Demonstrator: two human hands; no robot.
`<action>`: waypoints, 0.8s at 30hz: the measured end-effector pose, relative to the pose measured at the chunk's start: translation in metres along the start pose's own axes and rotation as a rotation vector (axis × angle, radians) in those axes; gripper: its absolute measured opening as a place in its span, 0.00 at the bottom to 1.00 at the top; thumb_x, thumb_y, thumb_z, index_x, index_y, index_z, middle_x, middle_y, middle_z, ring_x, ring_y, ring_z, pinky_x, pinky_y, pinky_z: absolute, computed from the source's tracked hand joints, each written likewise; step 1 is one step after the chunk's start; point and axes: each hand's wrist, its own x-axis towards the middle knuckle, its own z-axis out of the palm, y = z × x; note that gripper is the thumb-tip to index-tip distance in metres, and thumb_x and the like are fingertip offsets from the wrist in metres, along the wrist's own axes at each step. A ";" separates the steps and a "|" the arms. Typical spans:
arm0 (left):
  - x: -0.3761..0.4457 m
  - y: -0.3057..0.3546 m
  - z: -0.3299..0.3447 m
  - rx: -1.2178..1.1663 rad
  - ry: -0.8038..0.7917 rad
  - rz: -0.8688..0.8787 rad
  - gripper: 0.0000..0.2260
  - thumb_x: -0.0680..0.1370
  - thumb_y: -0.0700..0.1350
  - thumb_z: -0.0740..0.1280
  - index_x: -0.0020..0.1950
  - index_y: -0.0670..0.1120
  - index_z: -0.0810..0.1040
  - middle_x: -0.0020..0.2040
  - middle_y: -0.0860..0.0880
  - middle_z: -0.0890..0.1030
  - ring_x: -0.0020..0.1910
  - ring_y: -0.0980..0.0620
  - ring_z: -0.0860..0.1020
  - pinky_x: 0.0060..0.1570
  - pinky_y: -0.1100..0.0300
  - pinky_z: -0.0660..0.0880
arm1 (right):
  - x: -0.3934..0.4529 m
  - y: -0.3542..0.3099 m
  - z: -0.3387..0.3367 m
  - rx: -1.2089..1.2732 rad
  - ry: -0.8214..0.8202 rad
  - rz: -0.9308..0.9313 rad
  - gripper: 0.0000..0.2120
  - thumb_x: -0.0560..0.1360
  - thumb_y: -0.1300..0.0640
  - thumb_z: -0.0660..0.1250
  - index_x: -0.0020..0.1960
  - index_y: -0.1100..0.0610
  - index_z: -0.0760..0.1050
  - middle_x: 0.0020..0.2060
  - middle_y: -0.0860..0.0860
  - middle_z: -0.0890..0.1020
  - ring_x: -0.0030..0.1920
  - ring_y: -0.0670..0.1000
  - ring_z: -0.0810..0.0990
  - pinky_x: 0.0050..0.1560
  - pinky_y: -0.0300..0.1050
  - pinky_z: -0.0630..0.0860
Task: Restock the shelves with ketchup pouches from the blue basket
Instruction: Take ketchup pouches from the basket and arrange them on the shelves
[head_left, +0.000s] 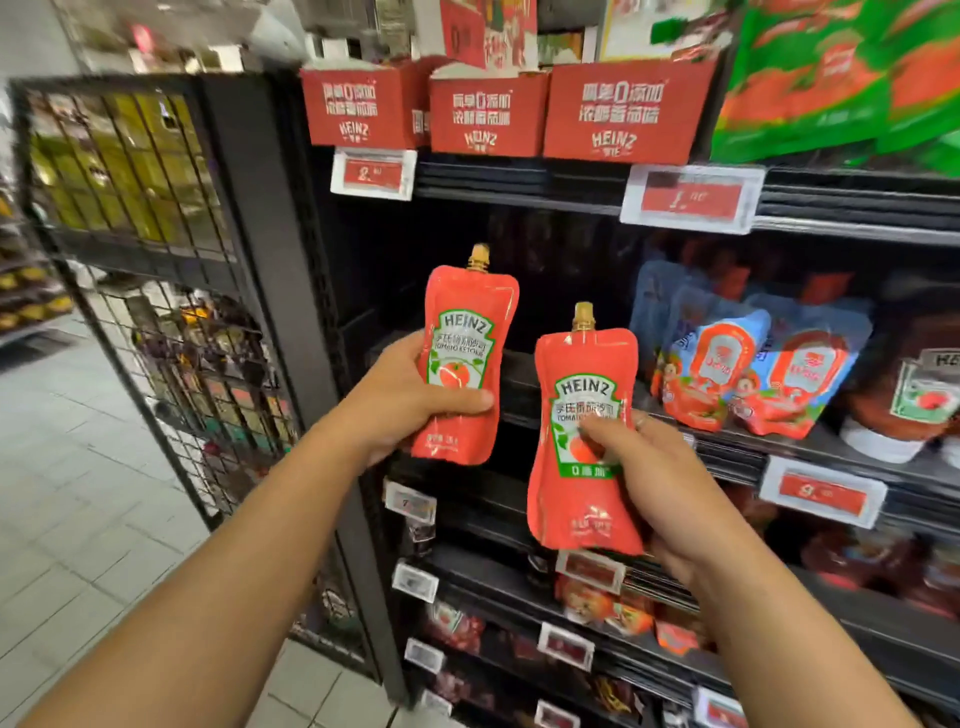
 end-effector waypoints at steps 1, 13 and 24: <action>0.014 0.001 -0.005 0.018 -0.008 0.000 0.26 0.58 0.47 0.85 0.53 0.55 0.82 0.51 0.48 0.87 0.49 0.50 0.86 0.45 0.57 0.81 | 0.005 -0.003 0.001 -0.008 0.023 -0.005 0.10 0.79 0.51 0.68 0.56 0.55 0.81 0.47 0.57 0.87 0.47 0.58 0.87 0.49 0.54 0.83; 0.116 -0.022 -0.033 0.207 0.237 0.193 0.29 0.54 0.56 0.83 0.50 0.60 0.74 0.42 0.65 0.84 0.42 0.66 0.82 0.40 0.74 0.76 | 0.040 -0.003 0.034 -0.016 0.192 -0.047 0.12 0.80 0.50 0.68 0.60 0.54 0.79 0.49 0.54 0.88 0.49 0.55 0.87 0.49 0.54 0.83; 0.124 -0.040 -0.032 0.276 0.198 0.195 0.32 0.56 0.53 0.85 0.54 0.61 0.73 0.46 0.59 0.85 0.45 0.65 0.83 0.42 0.73 0.77 | 0.093 -0.049 0.028 -0.180 0.310 -0.144 0.13 0.78 0.48 0.69 0.58 0.55 0.78 0.48 0.55 0.87 0.47 0.57 0.87 0.50 0.62 0.83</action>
